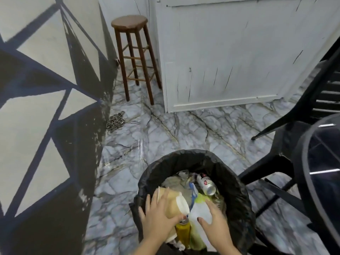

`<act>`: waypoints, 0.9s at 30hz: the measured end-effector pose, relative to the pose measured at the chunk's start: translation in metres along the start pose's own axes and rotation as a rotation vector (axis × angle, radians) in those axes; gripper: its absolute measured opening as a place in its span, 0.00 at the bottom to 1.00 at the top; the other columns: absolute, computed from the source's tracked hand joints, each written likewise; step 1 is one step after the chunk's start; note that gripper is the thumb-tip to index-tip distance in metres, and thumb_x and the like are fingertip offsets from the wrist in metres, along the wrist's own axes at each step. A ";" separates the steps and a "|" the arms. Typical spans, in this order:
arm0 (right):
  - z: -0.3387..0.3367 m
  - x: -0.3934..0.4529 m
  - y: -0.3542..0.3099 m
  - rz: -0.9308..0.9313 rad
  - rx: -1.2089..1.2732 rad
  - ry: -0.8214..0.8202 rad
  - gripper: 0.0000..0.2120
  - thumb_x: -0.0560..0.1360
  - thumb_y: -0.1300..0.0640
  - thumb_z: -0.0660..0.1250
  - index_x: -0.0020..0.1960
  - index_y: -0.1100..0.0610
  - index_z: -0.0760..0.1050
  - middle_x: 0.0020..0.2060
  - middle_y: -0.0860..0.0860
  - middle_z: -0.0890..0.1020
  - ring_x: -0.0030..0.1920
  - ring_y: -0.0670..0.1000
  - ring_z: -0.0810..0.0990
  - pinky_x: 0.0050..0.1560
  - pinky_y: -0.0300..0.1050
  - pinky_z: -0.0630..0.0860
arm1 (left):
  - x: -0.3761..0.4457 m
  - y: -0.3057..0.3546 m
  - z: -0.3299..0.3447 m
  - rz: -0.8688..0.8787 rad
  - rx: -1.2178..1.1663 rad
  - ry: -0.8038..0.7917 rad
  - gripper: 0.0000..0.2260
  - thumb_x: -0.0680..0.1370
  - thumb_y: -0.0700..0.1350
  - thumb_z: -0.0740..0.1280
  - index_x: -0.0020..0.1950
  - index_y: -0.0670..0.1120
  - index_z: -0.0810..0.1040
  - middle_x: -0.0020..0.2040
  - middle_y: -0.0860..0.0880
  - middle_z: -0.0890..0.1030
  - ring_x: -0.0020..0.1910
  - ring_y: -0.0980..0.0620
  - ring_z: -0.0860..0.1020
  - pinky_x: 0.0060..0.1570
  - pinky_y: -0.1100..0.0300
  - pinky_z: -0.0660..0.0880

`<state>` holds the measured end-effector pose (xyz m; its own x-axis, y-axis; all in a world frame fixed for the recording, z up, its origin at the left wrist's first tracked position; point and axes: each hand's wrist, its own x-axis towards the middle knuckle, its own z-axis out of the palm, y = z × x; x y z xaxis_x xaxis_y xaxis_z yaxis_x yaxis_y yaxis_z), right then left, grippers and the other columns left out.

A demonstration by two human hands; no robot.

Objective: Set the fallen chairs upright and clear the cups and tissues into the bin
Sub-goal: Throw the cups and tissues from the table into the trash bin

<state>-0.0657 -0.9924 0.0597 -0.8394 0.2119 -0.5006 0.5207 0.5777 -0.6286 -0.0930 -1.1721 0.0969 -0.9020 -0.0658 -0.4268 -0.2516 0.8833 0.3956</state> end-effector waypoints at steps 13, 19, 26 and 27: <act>-0.056 -0.029 -0.023 -0.004 0.011 0.070 0.34 0.72 0.52 0.69 0.73 0.50 0.57 0.75 0.48 0.55 0.74 0.49 0.56 0.72 0.43 0.57 | -0.013 0.021 -0.038 0.049 -0.042 -0.010 0.30 0.75 0.64 0.57 0.74 0.58 0.53 0.77 0.52 0.48 0.76 0.48 0.49 0.73 0.49 0.49; -0.153 -0.062 -0.074 -0.150 0.098 0.286 0.28 0.75 0.53 0.65 0.72 0.49 0.58 0.75 0.46 0.57 0.74 0.45 0.55 0.71 0.40 0.54 | -0.018 0.106 -0.093 0.264 -0.113 0.010 0.30 0.74 0.65 0.56 0.74 0.58 0.54 0.78 0.52 0.50 0.76 0.49 0.48 0.74 0.49 0.48; -0.255 -0.112 -0.071 -0.161 0.137 0.601 0.27 0.75 0.54 0.65 0.72 0.51 0.61 0.74 0.45 0.59 0.73 0.44 0.56 0.71 0.41 0.55 | -0.045 0.218 -0.122 0.626 -0.170 -0.012 0.31 0.73 0.67 0.55 0.73 0.57 0.58 0.76 0.53 0.55 0.75 0.52 0.50 0.74 0.49 0.51; -0.265 -0.120 -0.064 -0.145 0.152 0.636 0.27 0.75 0.54 0.65 0.72 0.50 0.61 0.74 0.45 0.59 0.73 0.44 0.56 0.71 0.41 0.55 | -0.050 0.230 -0.122 0.689 -0.192 -0.017 0.31 0.72 0.68 0.54 0.72 0.58 0.59 0.76 0.54 0.56 0.75 0.53 0.51 0.74 0.49 0.52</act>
<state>-0.0396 -0.8453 0.3177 -0.8067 0.5909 0.0138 0.3732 0.5272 -0.7634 -0.1485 -1.0217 0.3082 -0.8728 0.4865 -0.0403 0.3148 0.6241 0.7151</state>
